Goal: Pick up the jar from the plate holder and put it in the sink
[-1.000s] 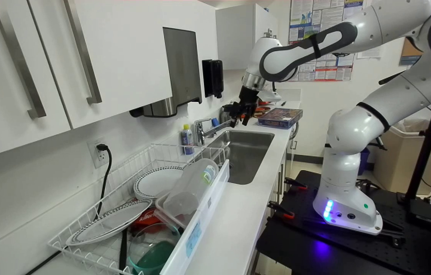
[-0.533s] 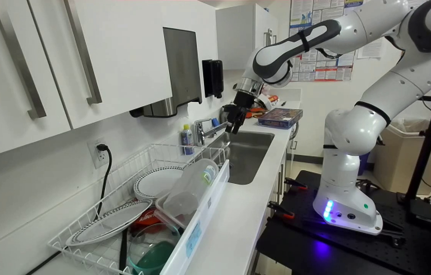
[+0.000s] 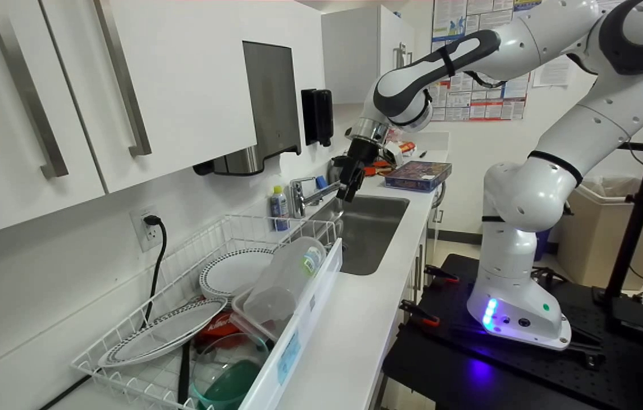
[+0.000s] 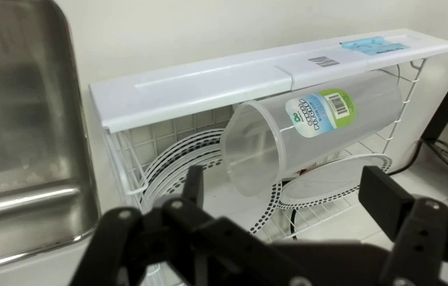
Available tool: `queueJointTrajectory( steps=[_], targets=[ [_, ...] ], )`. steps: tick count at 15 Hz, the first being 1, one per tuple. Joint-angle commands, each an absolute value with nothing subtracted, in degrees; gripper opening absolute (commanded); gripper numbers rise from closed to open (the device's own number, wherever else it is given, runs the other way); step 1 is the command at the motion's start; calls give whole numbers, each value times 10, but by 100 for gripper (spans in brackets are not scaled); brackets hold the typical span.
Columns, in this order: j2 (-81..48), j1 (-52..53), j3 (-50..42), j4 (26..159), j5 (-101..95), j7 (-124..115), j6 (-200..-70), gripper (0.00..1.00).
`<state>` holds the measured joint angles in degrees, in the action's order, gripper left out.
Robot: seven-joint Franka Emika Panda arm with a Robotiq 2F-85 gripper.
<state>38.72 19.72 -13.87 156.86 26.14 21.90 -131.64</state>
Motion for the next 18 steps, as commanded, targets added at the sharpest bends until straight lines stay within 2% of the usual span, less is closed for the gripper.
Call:
queueJointTrajectory(
  steps=[1, 11, 18],
  targets=[
    [336, 219, -150, 1539, 318, 280, -1299, 100],
    [149, 191, -127, 1445, 472, 407, -1260, 100],
    [30, 120, -52, 1367, 590, 478, -1190, 100]
  ],
)
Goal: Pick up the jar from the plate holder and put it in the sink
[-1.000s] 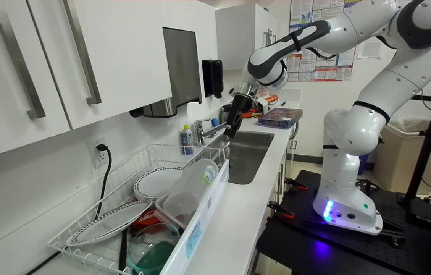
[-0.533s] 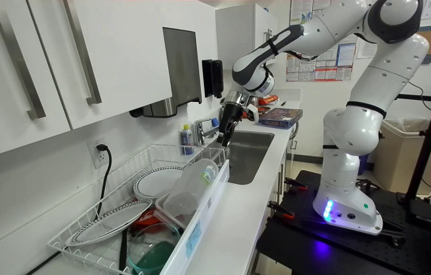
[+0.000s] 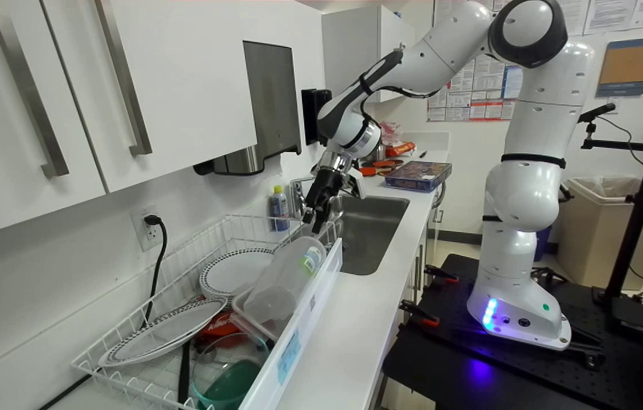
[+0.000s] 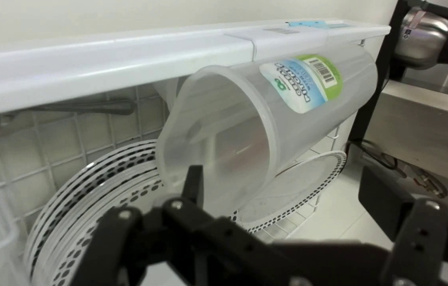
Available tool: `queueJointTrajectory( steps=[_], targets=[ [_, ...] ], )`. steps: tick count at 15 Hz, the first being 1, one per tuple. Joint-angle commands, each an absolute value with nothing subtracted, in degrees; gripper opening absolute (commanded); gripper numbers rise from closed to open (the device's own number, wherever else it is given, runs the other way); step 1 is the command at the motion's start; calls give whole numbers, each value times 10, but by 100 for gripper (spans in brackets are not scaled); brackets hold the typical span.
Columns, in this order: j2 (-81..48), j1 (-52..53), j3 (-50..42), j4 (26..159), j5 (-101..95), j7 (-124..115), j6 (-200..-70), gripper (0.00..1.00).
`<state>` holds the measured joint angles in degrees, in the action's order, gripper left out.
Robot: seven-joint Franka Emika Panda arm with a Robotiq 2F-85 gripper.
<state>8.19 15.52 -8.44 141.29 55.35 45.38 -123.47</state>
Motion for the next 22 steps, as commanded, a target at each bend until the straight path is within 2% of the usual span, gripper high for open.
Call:
queueJointTrajectory(
  steps=[1, 9, 10, 12, 20, 22],
  targets=[
    [19, 111, -39, 1358, 594, 478, -1181, 100],
    [-54, 77, 22, 1305, 599, 464, -1124, 100],
    [-59, 76, 27, 1302, 596, 460, -1123, 75],
    [-66, 73, 32, 1296, 595, 460, -1120, 66],
    [-56, 66, 37, 1294, 594, 460, -1108, 4],
    [-44, 65, 38, 1296, 596, 462, -1094, 0]
  ],
)
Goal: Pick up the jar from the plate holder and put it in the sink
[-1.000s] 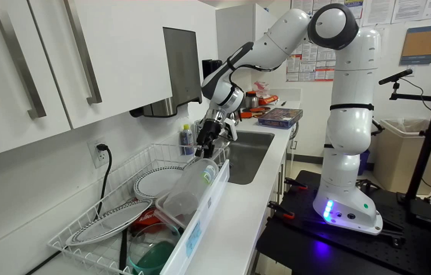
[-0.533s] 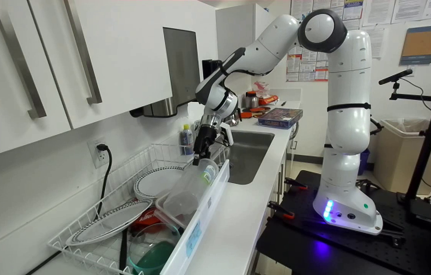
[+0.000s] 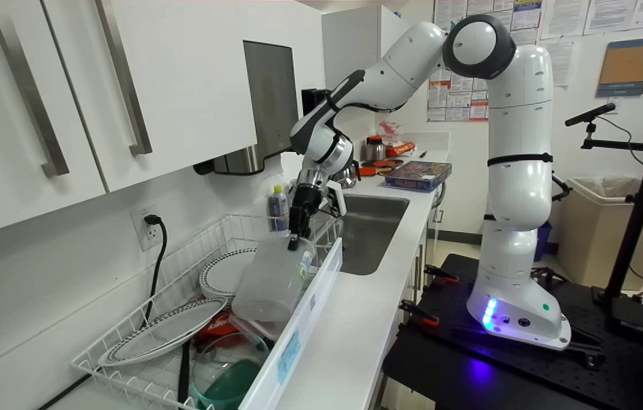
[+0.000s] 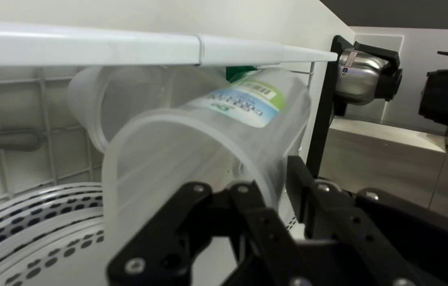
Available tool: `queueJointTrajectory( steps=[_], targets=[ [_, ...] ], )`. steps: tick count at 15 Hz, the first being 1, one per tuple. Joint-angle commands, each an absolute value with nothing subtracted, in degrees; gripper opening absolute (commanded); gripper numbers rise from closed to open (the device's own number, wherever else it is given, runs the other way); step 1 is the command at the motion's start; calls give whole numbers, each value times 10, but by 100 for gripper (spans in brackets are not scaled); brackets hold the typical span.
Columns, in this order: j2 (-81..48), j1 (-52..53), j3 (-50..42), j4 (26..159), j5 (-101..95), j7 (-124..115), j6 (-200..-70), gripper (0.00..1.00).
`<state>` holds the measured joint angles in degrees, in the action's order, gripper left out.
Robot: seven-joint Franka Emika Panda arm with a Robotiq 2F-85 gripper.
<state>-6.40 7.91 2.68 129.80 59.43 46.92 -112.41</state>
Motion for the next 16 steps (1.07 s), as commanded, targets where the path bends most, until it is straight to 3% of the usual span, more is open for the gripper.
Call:
queueJointTrajectory(
  steps=[1, 8, 16],
  targets=[
    [-35, 65, 39, 1298, 598, 466, -1082, 0],
    [82, 64, 34, 1344, 626, 486, -1043, 2],
    [259, 30, 13, 1441, 634, 461, -1093, 2]
  ],
)
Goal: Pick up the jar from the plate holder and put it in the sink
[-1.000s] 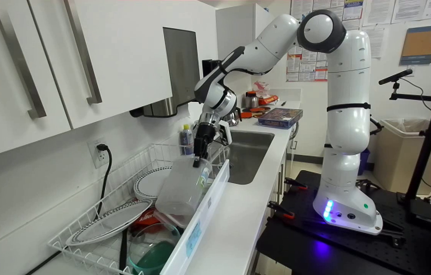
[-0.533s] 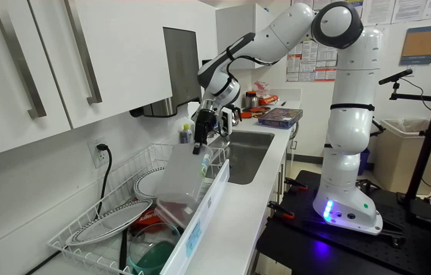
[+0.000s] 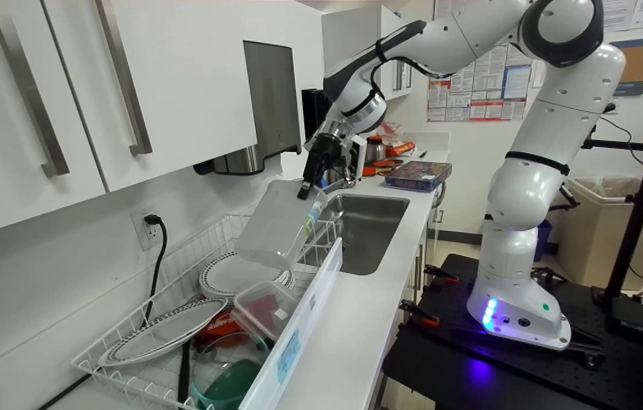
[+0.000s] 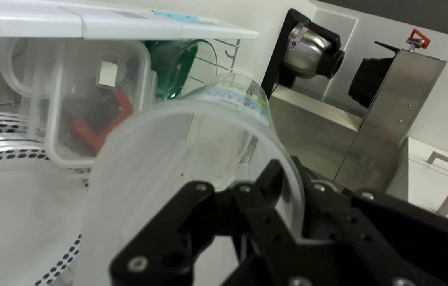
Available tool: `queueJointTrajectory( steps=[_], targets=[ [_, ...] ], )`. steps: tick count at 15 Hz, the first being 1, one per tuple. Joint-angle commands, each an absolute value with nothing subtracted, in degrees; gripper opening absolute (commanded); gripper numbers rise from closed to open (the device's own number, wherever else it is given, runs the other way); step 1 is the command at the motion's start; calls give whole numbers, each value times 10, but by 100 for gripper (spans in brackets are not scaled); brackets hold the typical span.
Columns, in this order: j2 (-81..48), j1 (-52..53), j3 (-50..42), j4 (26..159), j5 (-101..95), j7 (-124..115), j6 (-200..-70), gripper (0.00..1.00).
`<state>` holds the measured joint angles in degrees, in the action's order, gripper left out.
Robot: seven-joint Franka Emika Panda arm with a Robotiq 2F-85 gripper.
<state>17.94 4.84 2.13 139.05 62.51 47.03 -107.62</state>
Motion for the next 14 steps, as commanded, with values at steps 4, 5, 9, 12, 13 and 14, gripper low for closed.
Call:
queueJointTrajectory(
  steps=[4, 5, 9, 12, 13, 14],
  targets=[
    [332, -13, -20, 1474, 610, 449, -1087, 2],
    [348, -25, -26, 1481, 600, 444, -1092, 2],
    [394, -76, -41, 1499, 557, 412, -1135, 2],
    [404, -100, -41, 1508, 518, 374, -1200, 2],
    [403, -106, -41, 1511, 500, 356, -1224, 2],
    [397, -108, -43, 1513, 482, 341, -1246, 2]
  ],
)
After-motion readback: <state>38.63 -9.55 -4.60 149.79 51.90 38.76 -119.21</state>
